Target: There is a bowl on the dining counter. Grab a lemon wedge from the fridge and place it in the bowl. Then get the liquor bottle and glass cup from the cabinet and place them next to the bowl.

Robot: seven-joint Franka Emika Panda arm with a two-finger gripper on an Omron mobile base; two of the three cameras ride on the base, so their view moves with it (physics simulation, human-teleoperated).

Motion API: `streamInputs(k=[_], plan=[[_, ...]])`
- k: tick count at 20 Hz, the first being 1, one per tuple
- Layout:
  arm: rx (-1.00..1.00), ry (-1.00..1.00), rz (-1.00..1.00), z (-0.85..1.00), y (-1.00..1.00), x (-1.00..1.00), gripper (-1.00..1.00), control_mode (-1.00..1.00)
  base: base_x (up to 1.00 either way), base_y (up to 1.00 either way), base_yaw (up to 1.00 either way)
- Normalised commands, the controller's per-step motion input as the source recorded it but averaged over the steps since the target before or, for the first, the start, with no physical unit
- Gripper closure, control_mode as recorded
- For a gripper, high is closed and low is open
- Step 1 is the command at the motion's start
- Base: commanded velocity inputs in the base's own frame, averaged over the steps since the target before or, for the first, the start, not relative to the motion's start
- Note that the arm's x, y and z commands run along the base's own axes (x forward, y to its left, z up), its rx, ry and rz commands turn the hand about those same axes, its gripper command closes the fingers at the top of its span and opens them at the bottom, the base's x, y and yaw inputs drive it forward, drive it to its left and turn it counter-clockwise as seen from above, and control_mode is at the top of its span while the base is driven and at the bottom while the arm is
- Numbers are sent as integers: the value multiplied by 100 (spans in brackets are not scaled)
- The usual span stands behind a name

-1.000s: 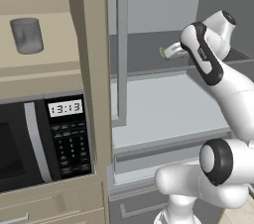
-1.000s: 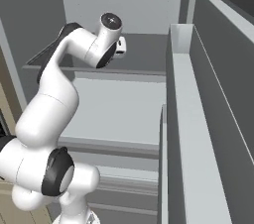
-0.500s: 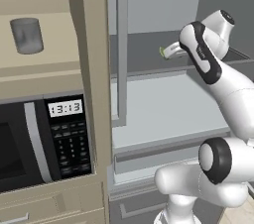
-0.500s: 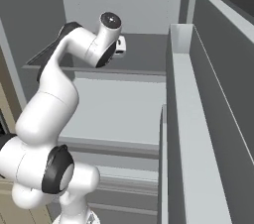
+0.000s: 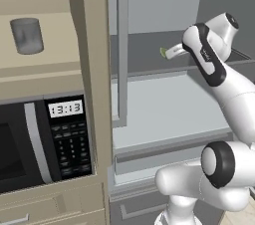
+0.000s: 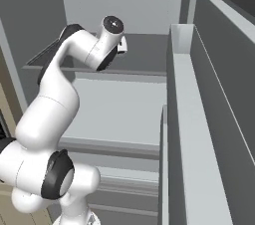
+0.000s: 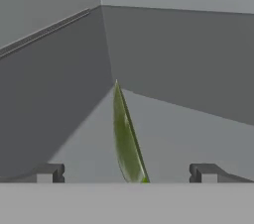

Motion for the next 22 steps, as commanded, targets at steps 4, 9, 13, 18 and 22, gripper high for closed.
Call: streamInputs(k=[4,9,13,18,22], plan=[[0,0,6,-1,0,0,-100,-100,0,0,0],[0,0,6,-1,0,2,-100,-100,0,0,0],[0,-2,6,0,0,4,-100,-100,0,0,0],[0,0,5,0,0,9,-100,-100,0,0,0],[0,0,3,-1,1,14,100,-100,0,0,0]])
